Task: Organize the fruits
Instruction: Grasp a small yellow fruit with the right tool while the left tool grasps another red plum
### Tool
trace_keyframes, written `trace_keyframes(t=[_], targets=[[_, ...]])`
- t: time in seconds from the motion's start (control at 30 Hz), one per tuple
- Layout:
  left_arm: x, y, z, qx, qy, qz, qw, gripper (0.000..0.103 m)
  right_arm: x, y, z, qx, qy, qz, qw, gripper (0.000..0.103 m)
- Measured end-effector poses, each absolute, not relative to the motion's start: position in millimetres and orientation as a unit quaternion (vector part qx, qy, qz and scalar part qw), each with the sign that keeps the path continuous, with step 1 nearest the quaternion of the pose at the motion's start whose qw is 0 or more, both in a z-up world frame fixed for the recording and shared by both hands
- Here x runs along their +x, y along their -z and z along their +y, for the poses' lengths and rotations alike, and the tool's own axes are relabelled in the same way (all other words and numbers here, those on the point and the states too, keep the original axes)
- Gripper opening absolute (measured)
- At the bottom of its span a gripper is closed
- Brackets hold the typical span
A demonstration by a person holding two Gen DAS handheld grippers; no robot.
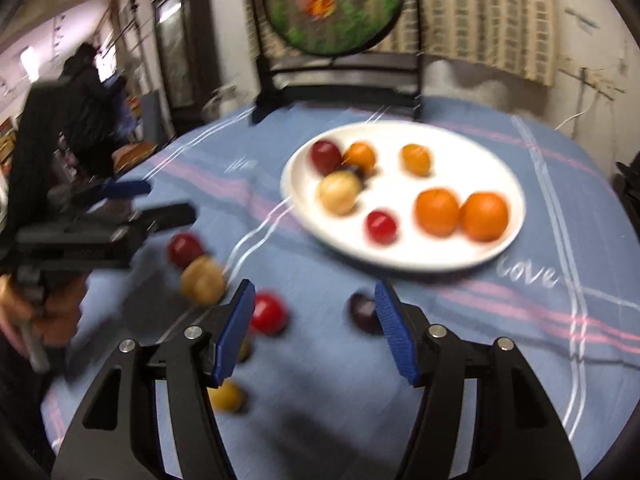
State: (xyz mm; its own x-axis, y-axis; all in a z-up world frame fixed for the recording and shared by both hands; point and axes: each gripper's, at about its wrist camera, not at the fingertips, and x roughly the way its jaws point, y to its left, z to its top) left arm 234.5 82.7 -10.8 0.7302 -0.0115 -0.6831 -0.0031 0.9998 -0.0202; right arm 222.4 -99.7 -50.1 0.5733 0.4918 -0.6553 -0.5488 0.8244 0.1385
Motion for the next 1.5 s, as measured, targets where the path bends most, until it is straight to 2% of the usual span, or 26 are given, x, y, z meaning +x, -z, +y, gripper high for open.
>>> trace_keyframes(t=[0.17, 0.3, 0.47, 0.57, 0.97, 1.13, 1.3, 1.37, 1.43, 1.5], targets=[[225.7, 9.5, 106.4, -0.052, -0.033, 0.356, 0.932, 0.100, 196.4, 60.7, -78.7, -0.064, -0.343, 0.400, 0.847, 0.063], [224.0, 12.3, 115.9, -0.070, -0.044, 0.363, 0.928, 0.100, 183.5, 68.2, -63.6, -0.110, -0.339, 0.404, 0.842, 0.063], [221.3, 10.6, 117.6, -0.071, -0.052, 0.354, 0.931, 0.100, 186.2, 75.0, -60.3, -0.116, -0.340, 0.420, 0.834, 0.062], [221.7, 11.8, 116.5, -0.068, -0.052, 0.356, 0.931, 0.100, 185.4, 76.2, -60.0, -0.120, -0.338, 0.420, 0.834, 0.054], [223.3, 16.9, 126.3, -0.098, -0.053, 0.368, 0.923, 0.100, 181.3, 81.3, -57.8, -0.142, -0.330, 0.422, 0.832, 0.043], [225.4, 20.1, 127.4, -0.109, -0.046, 0.377, 0.919, 0.100, 178.5, 81.1, -56.6, -0.146, -0.336, 0.421, 0.830, 0.028], [229.7, 27.6, 122.7, -0.121, -0.008, 0.402, 0.908, 0.100, 178.9, 78.4, -61.2, -0.135, -0.330, 0.419, 0.835, 0.027], [231.1, 31.5, 120.6, -0.123, 0.004, 0.412, 0.903, 0.097, 180.0, 78.7, -61.8, -0.133, -0.328, 0.420, 0.835, 0.027], [233.2, 35.9, 118.1, -0.126, 0.015, 0.421, 0.898, 0.085, 181.1, 80.0, -61.9, -0.132, -0.328, 0.424, 0.834, 0.027], [235.4, 40.3, 116.6, -0.132, 0.026, 0.432, 0.892, 0.078, 181.9, 80.6, -62.1, -0.132, -0.327, 0.425, 0.833, 0.027]])
